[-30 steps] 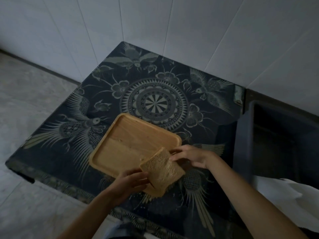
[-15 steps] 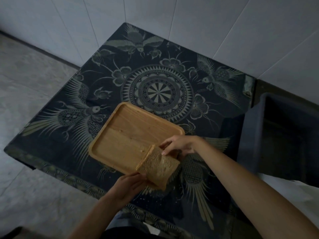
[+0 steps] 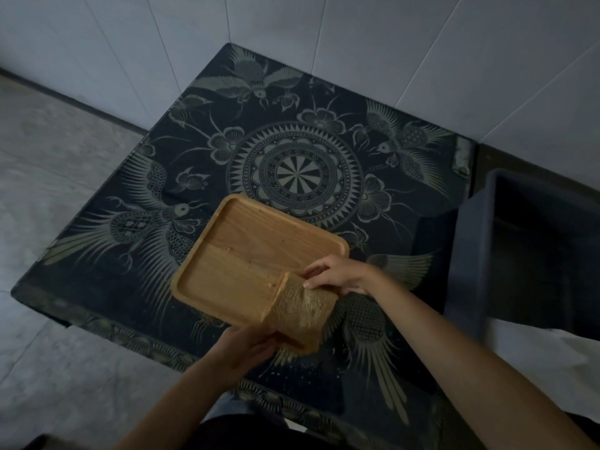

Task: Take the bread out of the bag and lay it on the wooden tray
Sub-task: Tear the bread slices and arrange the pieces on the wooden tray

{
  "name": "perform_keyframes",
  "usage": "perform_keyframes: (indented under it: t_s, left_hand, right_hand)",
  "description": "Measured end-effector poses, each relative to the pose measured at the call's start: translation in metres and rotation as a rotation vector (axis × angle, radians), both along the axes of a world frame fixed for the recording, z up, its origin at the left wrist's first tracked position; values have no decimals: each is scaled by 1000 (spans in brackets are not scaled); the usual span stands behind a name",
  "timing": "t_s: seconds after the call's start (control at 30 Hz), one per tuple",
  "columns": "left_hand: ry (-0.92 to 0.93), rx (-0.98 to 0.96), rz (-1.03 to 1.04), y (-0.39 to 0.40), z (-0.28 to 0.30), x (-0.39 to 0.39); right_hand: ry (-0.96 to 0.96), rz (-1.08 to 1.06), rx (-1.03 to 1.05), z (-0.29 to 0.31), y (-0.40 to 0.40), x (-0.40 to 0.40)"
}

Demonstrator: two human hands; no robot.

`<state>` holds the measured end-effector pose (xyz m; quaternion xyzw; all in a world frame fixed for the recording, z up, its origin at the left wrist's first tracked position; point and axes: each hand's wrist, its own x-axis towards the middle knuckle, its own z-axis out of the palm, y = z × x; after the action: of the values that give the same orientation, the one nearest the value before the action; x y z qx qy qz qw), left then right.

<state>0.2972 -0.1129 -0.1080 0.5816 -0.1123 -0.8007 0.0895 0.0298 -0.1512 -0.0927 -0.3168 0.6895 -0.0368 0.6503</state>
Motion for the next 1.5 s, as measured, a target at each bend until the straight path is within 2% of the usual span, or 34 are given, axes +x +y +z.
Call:
perform_keyframes:
  t_s: [0.07, 0.17, 0.23, 0.3, 0.37, 0.47, 0.57, 0.83, 1.13, 1.27, 1.37, 1.5]
  left_hand:
    - [-119, -146, -193, -9, 7, 8]
    - [-372, -521, -490, -25, 17, 16]
    - [-503, -731, -557, -33, 22, 15]
    - [-512, -845, -555, -37, 24, 7]
    - [-457, -903, -590, -37, 23, -4]
    - [-360, -883, -650, -33, 20, -18]
    - [-381, -911, -685, -27, 16, -25]
    - [-472, -924, -699, -20, 15, -26]
    - [-369, -759, -595, -26, 10, -23]
    - [-271, -691, -606, -30, 10, -17]
    - [-181, -622, -600, -42, 15, -8]
    - [-95, -602, -516, -69, 23, 15]
  right_hand:
    - [29, -93, -69, 2, 13, -1]
    - [100, -336, -232, 2, 39, -2]
    - [140, -549, -310, 1, 58, 0]
    - [119, -757, -313, 1, 75, 7]
    - [109, -874, -266, 1, 89, 17]
    - [66, -897, -173, 2, 104, 32]
    - [-26, -849, -124, 1, 115, 45]
    - [-152, -880, -234, 1, 129, 65]
    - [-84, -868, -291, 6, 133, 72]
    - [-2, -827, -341, 13, 131, 81]
    - [-10, -843, -360, 19, 126, 91]
    - [9, -828, -384, 24, 108, 104]
